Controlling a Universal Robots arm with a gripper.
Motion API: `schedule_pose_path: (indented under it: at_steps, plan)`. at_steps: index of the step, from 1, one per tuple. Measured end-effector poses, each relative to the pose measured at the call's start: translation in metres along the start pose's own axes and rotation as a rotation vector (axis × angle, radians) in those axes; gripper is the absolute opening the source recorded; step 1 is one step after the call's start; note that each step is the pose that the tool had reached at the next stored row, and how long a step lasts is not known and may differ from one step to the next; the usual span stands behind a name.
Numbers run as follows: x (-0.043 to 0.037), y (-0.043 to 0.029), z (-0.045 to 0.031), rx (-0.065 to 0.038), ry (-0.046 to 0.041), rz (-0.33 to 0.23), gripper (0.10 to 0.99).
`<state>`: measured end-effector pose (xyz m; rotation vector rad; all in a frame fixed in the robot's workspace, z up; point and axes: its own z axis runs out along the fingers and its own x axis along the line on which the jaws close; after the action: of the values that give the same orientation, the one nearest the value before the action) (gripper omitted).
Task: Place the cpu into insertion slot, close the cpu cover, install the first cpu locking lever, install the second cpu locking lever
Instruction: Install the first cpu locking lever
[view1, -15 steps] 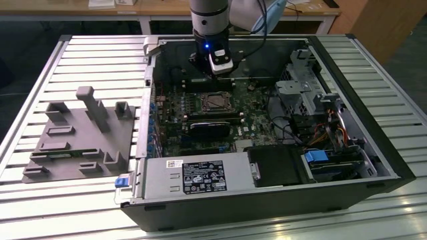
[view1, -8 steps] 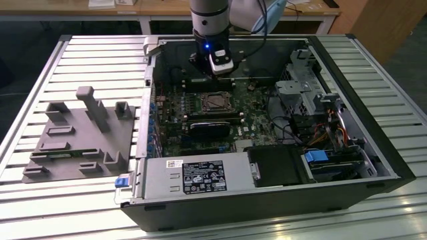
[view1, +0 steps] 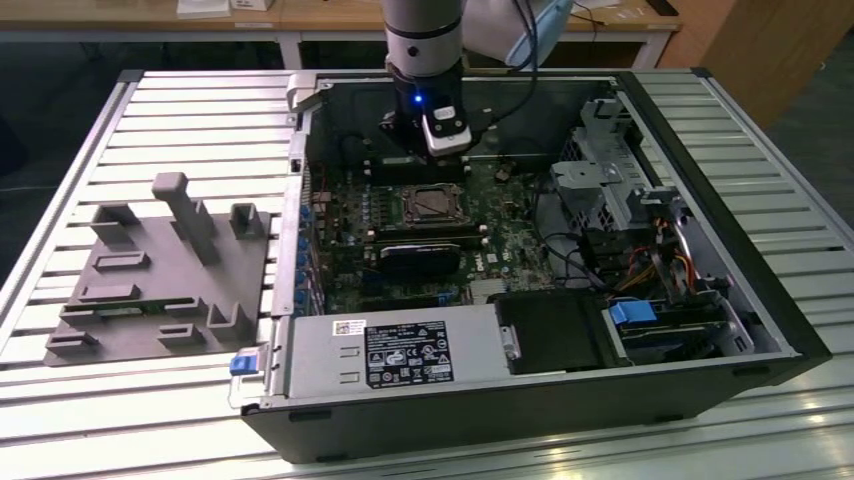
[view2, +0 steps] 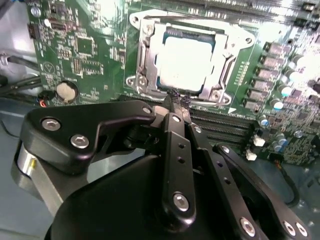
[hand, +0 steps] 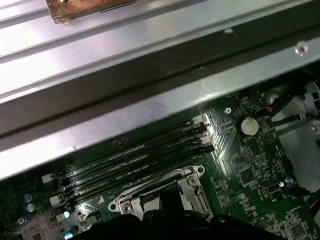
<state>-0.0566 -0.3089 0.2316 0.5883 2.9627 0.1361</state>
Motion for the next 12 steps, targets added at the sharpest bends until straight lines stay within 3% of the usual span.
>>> schedule_pose_path:
  at_steps: [12]
  plan:
    - [-0.0084,-0.0147,-0.0008,0.001,0.0008,0.000,0.102]
